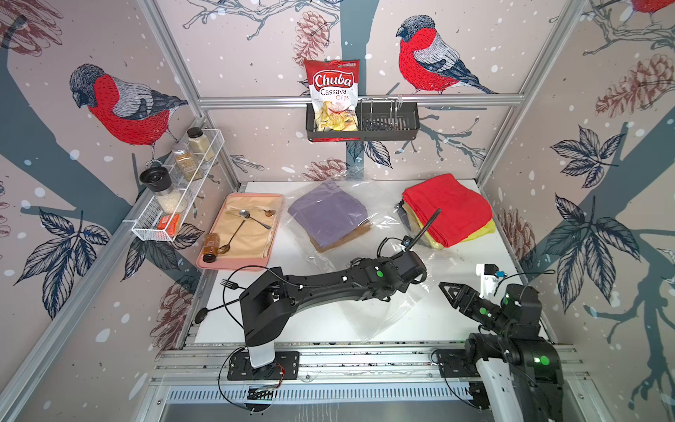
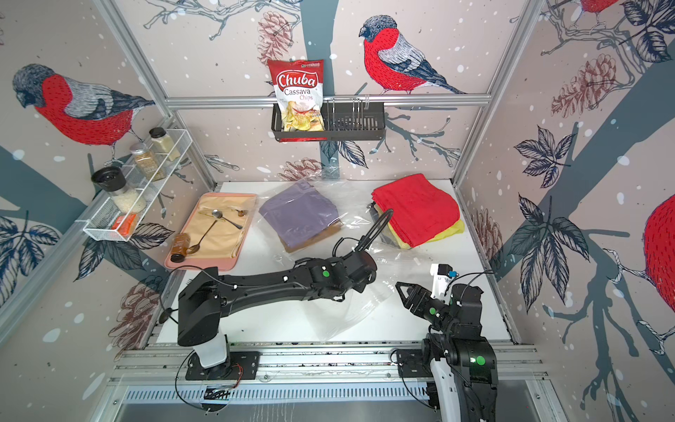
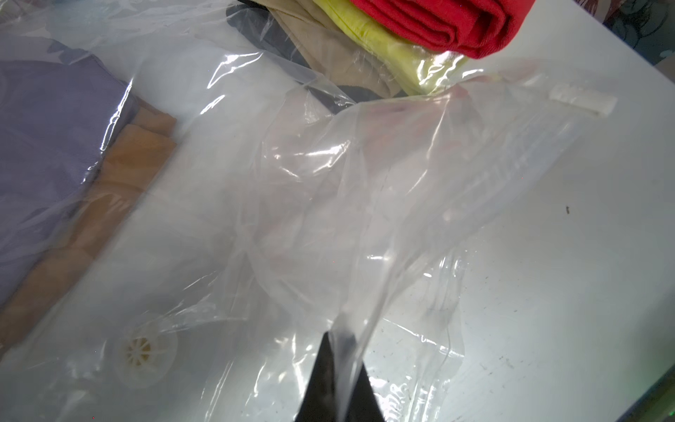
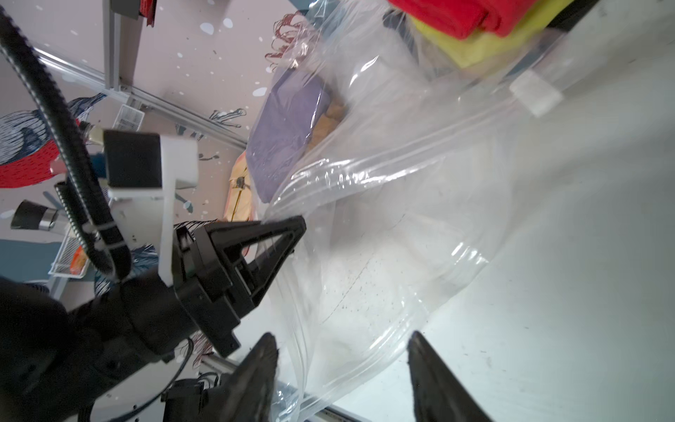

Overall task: Take the trousers out of the vacuum bag
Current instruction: Open the vacuum bag at the center of the board.

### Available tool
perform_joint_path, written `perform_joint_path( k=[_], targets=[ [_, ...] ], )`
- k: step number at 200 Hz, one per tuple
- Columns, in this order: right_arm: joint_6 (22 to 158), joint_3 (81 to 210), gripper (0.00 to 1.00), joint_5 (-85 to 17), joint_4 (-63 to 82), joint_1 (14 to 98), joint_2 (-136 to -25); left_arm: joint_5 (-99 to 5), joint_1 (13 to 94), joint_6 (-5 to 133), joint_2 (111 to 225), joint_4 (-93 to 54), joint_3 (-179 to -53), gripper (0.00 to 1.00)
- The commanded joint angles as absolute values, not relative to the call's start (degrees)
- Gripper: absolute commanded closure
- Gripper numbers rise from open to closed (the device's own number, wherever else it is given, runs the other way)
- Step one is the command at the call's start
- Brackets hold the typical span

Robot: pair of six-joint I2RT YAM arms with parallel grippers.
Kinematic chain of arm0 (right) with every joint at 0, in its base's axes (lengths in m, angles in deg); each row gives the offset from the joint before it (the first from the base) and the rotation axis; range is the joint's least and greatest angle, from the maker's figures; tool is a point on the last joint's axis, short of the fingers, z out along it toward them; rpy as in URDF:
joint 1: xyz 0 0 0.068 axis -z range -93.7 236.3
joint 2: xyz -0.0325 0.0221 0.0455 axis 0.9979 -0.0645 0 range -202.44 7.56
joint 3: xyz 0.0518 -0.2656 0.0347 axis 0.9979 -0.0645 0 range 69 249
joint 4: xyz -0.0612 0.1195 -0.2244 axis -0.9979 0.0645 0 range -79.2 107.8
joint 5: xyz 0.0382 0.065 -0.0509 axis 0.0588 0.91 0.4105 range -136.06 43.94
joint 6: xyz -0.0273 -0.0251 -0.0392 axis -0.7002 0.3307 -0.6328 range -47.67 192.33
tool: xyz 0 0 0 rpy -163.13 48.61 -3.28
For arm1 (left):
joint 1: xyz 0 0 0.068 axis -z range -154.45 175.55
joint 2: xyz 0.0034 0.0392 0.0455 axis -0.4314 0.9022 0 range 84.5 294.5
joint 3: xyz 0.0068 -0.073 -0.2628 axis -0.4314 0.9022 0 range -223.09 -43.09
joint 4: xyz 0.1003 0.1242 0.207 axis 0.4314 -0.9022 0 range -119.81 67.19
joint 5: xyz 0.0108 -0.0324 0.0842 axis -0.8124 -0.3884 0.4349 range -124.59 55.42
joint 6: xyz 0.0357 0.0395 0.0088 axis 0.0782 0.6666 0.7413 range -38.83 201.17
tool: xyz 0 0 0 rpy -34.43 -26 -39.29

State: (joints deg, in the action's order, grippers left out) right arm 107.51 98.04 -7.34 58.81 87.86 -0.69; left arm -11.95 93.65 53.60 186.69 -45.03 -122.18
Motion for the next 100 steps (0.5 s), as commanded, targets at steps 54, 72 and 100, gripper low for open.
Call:
perform_joint_path(
  k=[54,72,100],
  targets=[
    [119.79,87.85,0.52,0.44,37.52,87.85,3.5,-20.31,89.5,55.1,184.52,-41.57,-126.01,1.0],
    [120.04,86.28,0.52,0.83,34.73,87.63,2.09,-20.93,88.56,55.34,184.31,-41.9,-127.45,1.0],
    [121.32,84.26,0.52,-0.01,29.33,86.46,0.58,-21.58,87.17,55.68,184.21,-41.56,-129.16,1.0]
  ],
)
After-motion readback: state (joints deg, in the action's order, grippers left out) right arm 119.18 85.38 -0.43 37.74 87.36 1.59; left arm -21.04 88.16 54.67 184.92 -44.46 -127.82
